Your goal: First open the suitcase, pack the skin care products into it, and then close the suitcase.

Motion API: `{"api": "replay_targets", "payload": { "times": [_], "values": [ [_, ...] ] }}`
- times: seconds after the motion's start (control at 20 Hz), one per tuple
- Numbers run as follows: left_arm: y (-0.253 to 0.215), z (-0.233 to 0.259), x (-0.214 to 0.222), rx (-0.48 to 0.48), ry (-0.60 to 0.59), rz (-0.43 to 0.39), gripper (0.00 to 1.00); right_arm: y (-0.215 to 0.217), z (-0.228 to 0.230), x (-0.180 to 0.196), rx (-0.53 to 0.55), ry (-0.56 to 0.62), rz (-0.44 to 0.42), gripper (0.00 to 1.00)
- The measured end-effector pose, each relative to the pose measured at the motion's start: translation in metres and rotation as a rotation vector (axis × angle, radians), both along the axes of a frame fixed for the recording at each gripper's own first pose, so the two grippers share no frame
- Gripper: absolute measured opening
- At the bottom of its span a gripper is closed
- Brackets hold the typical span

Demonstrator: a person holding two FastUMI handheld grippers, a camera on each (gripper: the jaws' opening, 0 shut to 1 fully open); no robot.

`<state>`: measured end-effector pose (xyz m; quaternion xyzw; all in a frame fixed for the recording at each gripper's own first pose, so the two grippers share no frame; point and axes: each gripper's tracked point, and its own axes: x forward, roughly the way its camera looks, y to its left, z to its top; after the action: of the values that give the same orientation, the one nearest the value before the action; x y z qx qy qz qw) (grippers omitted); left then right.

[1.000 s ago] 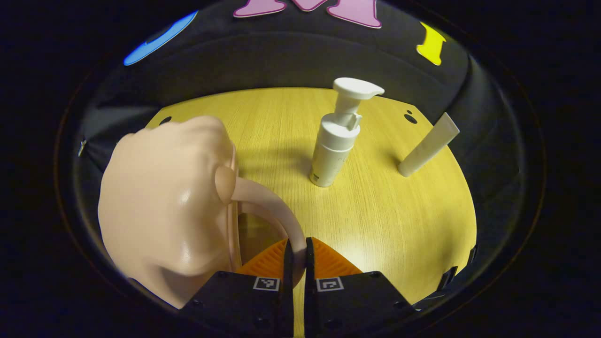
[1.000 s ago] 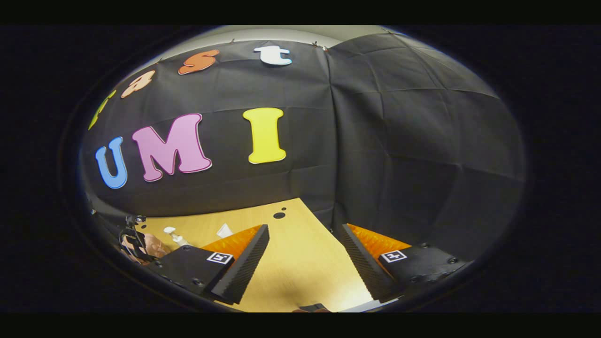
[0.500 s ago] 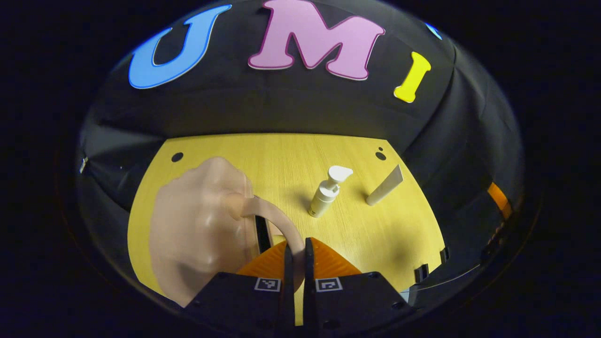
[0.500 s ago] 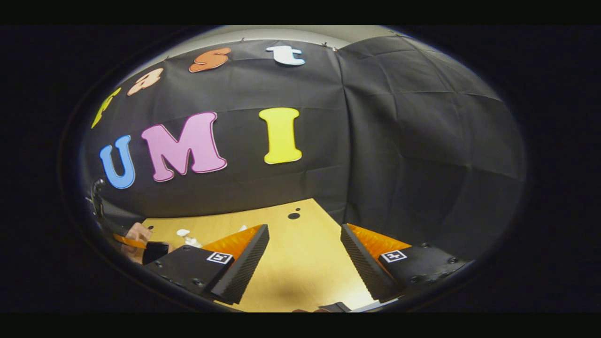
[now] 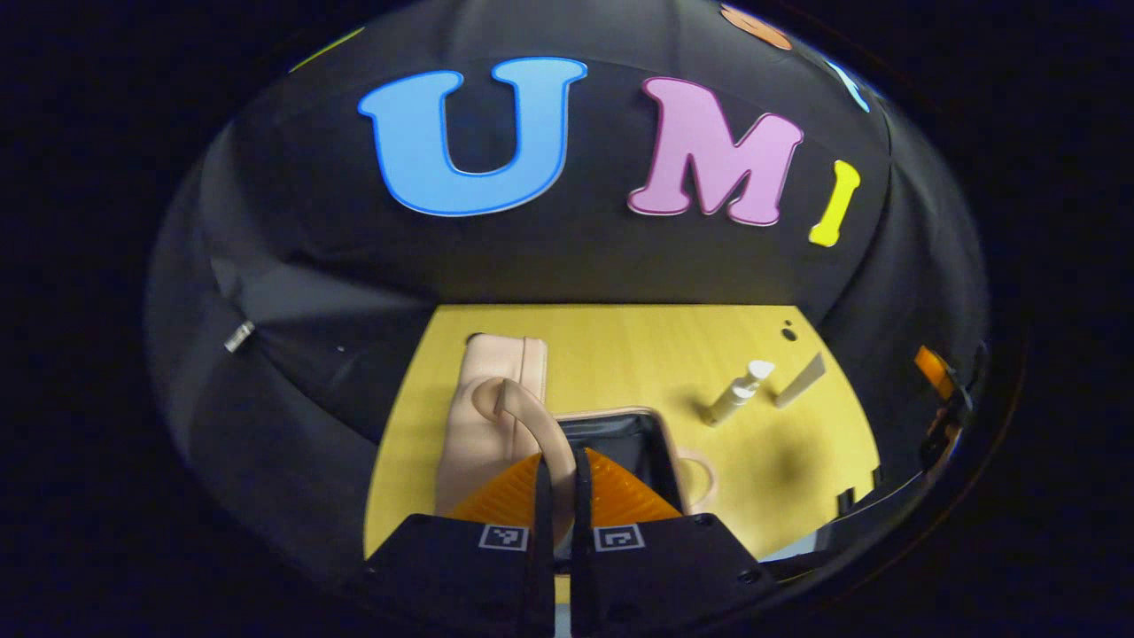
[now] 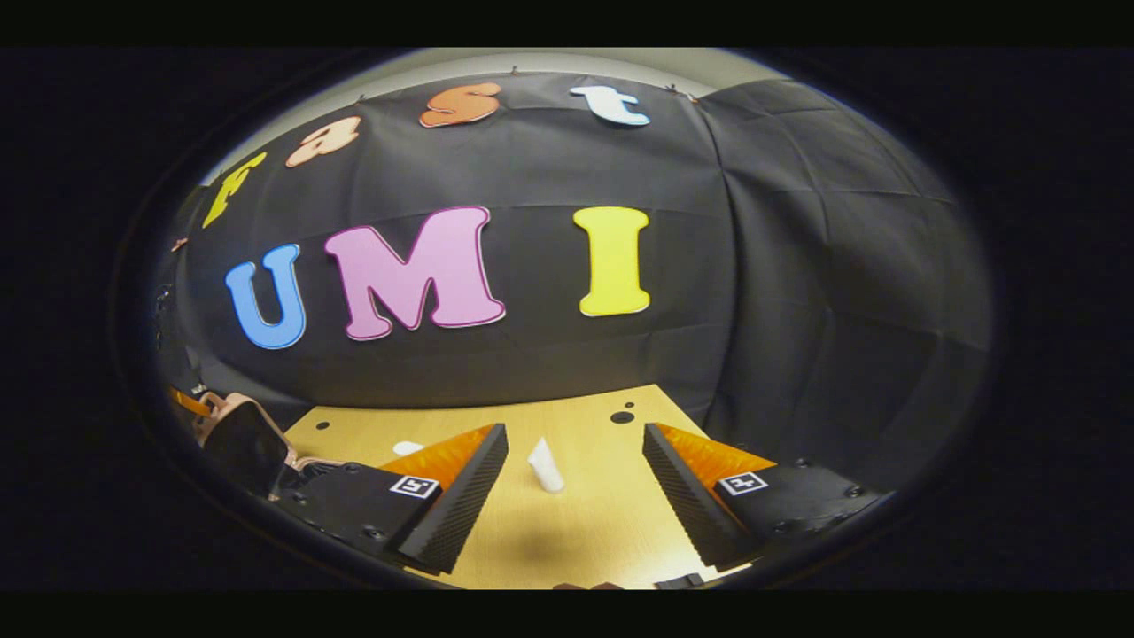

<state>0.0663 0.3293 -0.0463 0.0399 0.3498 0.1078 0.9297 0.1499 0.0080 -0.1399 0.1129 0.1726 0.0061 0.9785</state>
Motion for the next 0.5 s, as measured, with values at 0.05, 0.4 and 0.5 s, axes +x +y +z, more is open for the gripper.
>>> {"api": "replay_targets", "payload": {
  "times": [0.05,0.4,0.5],
  "values": [
    [0.030,0.001,-0.004,0.076,0.008,0.031,0.12,0.005,0.001,0.002,-0.003,0.001,0.008,0.98],
    [0.207,-0.053,-0.026,0.332,0.104,0.258,0.12,0.033,0.001,0.008,-0.021,0.038,0.041,0.98],
    [0.239,-0.087,-0.026,0.274,0.110,0.304,0.12,0.037,0.002,0.008,-0.037,0.053,0.038,0.98]
  ]
}}
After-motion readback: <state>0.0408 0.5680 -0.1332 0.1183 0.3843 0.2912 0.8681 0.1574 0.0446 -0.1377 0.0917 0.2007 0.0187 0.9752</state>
